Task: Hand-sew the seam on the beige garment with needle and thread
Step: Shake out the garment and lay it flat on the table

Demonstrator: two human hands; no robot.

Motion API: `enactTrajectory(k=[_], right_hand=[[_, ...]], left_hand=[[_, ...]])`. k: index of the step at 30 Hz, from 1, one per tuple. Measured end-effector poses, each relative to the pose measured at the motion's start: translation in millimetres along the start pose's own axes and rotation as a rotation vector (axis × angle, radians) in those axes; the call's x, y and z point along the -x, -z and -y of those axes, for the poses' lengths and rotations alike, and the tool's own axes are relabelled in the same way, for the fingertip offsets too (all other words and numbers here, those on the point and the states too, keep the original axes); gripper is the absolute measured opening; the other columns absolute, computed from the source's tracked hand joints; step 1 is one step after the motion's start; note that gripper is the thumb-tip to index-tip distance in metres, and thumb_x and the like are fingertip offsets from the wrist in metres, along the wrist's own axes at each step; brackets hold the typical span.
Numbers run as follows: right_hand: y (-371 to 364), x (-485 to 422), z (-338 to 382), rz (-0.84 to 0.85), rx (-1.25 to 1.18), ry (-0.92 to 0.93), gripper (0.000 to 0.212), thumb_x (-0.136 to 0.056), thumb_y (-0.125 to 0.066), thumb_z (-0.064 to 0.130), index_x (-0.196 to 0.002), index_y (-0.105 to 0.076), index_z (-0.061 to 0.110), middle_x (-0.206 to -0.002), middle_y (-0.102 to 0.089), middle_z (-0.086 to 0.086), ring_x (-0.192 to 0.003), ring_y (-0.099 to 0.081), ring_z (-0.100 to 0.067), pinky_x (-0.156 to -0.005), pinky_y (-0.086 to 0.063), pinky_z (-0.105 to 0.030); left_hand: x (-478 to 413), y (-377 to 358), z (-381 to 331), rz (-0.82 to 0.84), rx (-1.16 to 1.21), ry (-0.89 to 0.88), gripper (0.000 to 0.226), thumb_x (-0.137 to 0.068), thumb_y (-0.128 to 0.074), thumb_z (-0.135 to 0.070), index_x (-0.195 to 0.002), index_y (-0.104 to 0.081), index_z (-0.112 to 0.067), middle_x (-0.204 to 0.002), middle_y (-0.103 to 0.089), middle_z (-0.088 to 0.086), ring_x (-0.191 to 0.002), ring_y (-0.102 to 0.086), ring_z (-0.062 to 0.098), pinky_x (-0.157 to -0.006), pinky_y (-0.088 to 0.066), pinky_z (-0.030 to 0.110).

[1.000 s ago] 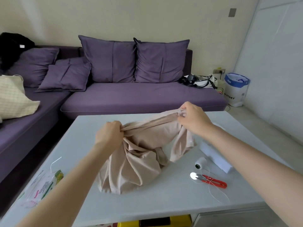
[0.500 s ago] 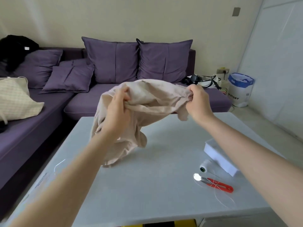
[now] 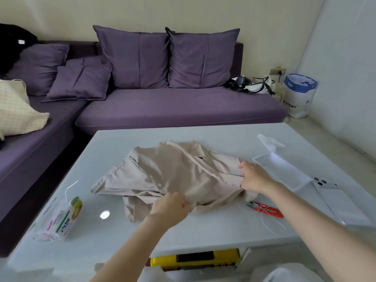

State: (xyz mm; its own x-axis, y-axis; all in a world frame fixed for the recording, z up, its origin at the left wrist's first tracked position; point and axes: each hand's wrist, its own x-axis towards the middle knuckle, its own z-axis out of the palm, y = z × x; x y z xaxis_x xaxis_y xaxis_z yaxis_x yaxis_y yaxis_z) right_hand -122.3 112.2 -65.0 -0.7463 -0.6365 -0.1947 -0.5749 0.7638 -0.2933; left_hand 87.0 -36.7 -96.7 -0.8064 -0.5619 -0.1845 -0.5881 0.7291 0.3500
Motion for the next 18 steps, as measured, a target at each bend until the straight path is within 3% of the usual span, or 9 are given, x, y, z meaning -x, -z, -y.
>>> enactTrajectory(k=[3, 5, 7, 10, 12, 14, 18], right_hand=[[-1, 8, 13, -0.239, 0.281, 0.070, 0.044, -0.086, -0.051, 0.005, -0.129, -0.043, 0.010, -0.128, -0.048, -0.010, -0.117, -0.044, -0.029, -0.095, -0.041, -0.033], [-4, 11, 26, -0.389, 0.327, 0.171, 0.041, -0.087, -0.046, 0.001, -0.127, -0.045, 0.012, -0.125, -0.047, -0.006, -0.114, -0.042, -0.026, -0.091, -0.038, -0.028], [-13, 10, 37, -0.402, 0.208, 0.278, 0.039, -0.088, -0.046, 0.000, -0.125, -0.048, 0.013, -0.125, -0.047, -0.004, -0.116, -0.042, -0.024, -0.087, -0.036, -0.026], [-36, -1, 50, -0.286, 0.096, 0.323, 0.034, -0.092, -0.045, 0.005, -0.125, -0.048, 0.013, -0.129, -0.046, -0.003, -0.119, -0.043, -0.022, -0.085, -0.037, -0.029], [-52, -9, 55, -0.223, 0.104, 0.289, 0.030, -0.095, -0.045, 0.012, -0.125, -0.046, 0.013, -0.130, -0.044, -0.004, -0.121, -0.043, -0.021, -0.083, -0.039, -0.030], [-64, -19, 57, -0.193, 0.142, 0.258, 0.031, -0.097, -0.047, 0.019, -0.126, -0.044, 0.011, -0.130, -0.044, -0.007, -0.121, -0.043, -0.024, -0.088, -0.039, -0.030], [-74, -34, 59, -0.202, 0.190, 0.138, 0.033, -0.096, -0.051, 0.026, -0.122, -0.043, 0.007, -0.128, -0.045, -0.012, -0.118, -0.046, -0.027, -0.088, -0.043, -0.033]], left_hand=[[-4, 4, -6, -0.420, -0.110, -0.098, 0.015, -0.083, -0.049, -0.012, -0.075, -0.062, -0.009, -0.080, -0.064, 0.008, -0.082, -0.061, 0.034, -0.062, -0.038, 0.032], [-9, 0, -2, -0.468, -0.202, -0.165, 0.007, -0.059, -0.065, -0.008, -0.065, -0.066, -0.013, -0.067, -0.061, 0.001, -0.065, -0.060, 0.030, -0.054, -0.044, 0.034], [-17, -16, 6, -0.479, -0.235, -0.148, 0.023, -0.046, -0.077, -0.007, -0.063, -0.065, -0.016, -0.067, -0.061, 0.000, -0.063, -0.059, 0.028, -0.057, -0.049, 0.038], [-15, -32, 8, -0.363, -0.159, -0.081, 0.012, -0.072, -0.065, -0.014, -0.083, -0.066, -0.015, -0.093, -0.063, 0.000, -0.090, -0.060, 0.030, -0.084, -0.044, 0.047], [-16, -42, 11, -0.321, -0.169, -0.056, 0.026, -0.091, -0.046, -0.019, -0.112, -0.060, -0.019, -0.122, -0.054, -0.005, -0.118, -0.046, 0.024, -0.101, -0.028, 0.038], [-19, -48, 17, -0.332, -0.112, -0.058, 0.030, -0.094, -0.040, -0.021, -0.121, -0.055, -0.021, -0.131, -0.050, -0.006, -0.125, -0.039, 0.020, -0.103, -0.022, 0.033], [-21, -44, 21, -0.348, -0.030, -0.071, 0.031, -0.094, -0.043, -0.018, -0.122, -0.057, -0.022, -0.132, -0.051, -0.007, -0.127, -0.039, 0.018, -0.101, -0.022, 0.030]])
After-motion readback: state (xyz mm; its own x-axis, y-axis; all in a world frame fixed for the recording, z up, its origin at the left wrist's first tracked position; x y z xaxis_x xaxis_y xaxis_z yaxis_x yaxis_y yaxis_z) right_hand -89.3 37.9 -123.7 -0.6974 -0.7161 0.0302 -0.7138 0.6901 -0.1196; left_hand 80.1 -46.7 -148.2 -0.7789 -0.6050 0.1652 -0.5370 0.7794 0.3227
